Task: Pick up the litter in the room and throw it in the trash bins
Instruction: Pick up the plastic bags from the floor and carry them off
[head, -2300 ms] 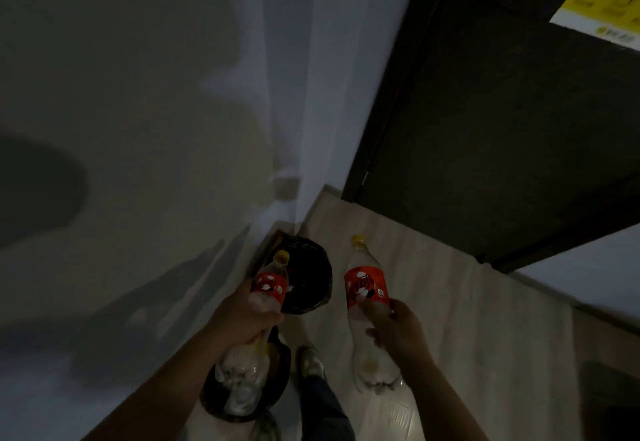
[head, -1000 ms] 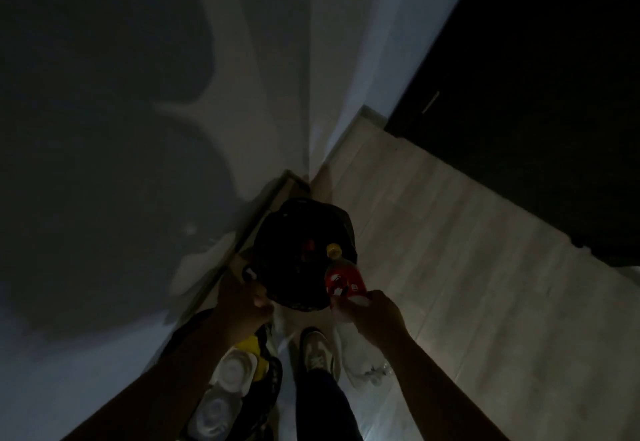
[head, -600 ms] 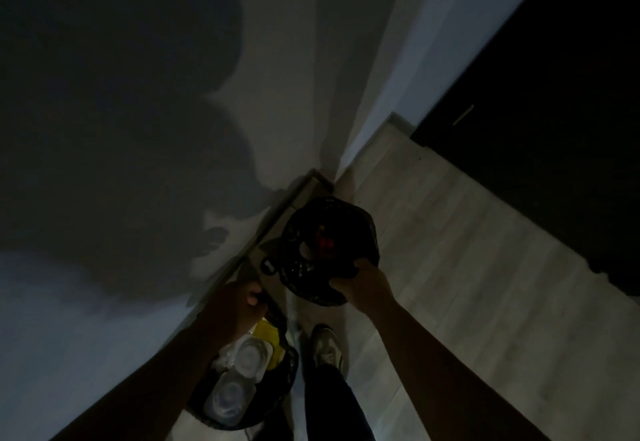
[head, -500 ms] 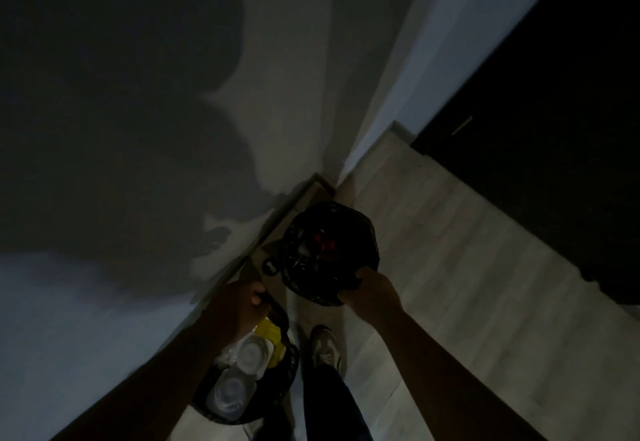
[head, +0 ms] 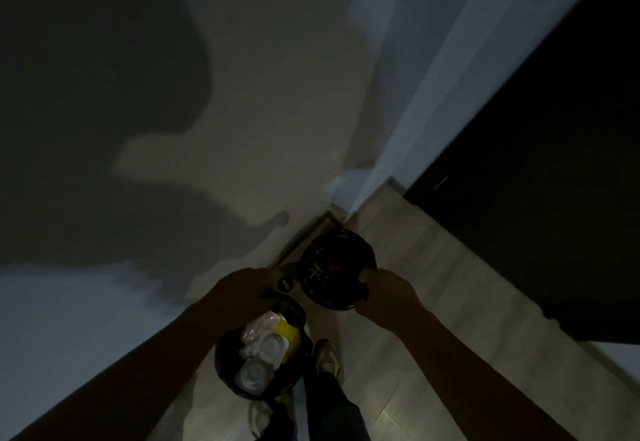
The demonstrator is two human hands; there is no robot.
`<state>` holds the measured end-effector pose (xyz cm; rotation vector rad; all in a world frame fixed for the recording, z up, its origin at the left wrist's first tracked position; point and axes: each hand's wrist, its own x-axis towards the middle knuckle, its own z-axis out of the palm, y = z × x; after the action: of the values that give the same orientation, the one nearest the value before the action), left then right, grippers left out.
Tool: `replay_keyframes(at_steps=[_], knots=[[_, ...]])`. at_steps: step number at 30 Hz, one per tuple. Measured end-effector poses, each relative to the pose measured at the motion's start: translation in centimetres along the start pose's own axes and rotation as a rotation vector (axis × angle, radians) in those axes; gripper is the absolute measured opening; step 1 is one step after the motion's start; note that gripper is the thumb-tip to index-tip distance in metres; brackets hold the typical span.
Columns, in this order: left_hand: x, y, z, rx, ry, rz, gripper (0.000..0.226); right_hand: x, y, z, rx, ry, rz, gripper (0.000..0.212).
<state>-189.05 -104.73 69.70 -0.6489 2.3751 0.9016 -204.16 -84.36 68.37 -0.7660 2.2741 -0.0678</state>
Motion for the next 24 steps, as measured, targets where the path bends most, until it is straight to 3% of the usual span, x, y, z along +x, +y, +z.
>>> replay_keyframes(at_steps=[5,9,13,19,24], knots=[[-8.2,-0.4,-3.4,0.056,0.159,0.027,0.043,-6.4,-5.0,-4.1,-0.043,0.034,-0.169,0.053],[-15.3,-0.9,-5.7,0.021,0.261,-0.047,0.048,-10.2,-9.2,-8.2,-0.080,0.090,-0.353,0.050],[-21.8,-0.6,-7.4,0.056,0.462,-0.077,0.044,-12.8,-13.3,-12.2,-0.162,0.125,-0.569,0.059],[-31.0,1.1,-6.4,0.034,0.699,-0.272,0.046,-16.4,-19.8,-15.2,-0.396,0.151,-0.935,0.062],[-38.1,2.2,-2.3,-0.029,0.843,-0.466,0.045,-20.5,-24.6,-13.7,-0.462,0.067,-1.253,0.054]])
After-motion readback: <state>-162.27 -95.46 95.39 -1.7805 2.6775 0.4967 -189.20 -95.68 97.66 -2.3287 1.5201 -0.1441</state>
